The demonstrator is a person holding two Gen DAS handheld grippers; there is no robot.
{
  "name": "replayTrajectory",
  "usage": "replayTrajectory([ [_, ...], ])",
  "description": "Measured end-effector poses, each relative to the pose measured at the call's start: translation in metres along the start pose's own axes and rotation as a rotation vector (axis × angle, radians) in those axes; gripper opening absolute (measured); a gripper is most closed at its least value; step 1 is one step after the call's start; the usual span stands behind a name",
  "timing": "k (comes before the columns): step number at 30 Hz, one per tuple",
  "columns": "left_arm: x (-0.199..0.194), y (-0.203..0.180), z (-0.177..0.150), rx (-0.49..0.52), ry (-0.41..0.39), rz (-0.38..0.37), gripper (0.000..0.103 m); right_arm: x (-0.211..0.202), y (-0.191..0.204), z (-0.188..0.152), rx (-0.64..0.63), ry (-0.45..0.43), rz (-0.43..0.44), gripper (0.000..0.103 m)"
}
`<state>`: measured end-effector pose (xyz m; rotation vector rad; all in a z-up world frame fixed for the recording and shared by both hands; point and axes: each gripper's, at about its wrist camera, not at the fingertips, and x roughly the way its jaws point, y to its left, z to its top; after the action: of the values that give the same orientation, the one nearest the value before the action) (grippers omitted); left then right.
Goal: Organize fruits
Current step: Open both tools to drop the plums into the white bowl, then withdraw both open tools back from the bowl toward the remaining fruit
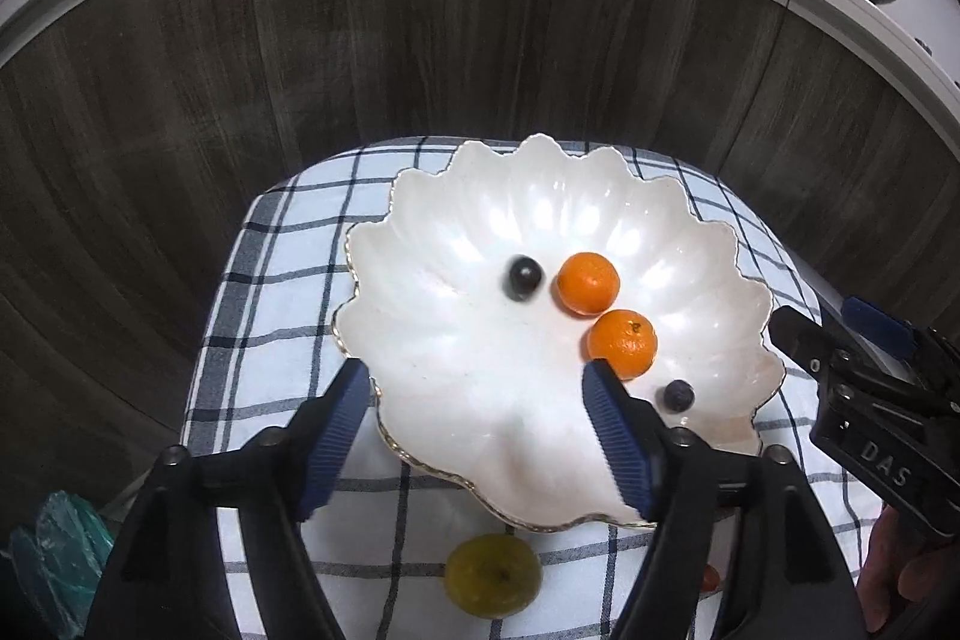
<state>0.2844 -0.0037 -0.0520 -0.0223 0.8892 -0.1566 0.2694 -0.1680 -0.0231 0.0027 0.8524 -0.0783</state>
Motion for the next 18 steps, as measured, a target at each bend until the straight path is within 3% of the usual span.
replayTrajectory([
  [7,-0.013,0.000,0.004,-0.007,-0.022,0.016,0.085,-0.014,0.002,0.004,0.000,-0.035,0.003,0.079],
  [18,-0.029,-0.001,0.003,-0.008,-0.043,0.019,0.085,-0.034,0.002,0.003,0.007,-0.066,0.013,0.079],
])
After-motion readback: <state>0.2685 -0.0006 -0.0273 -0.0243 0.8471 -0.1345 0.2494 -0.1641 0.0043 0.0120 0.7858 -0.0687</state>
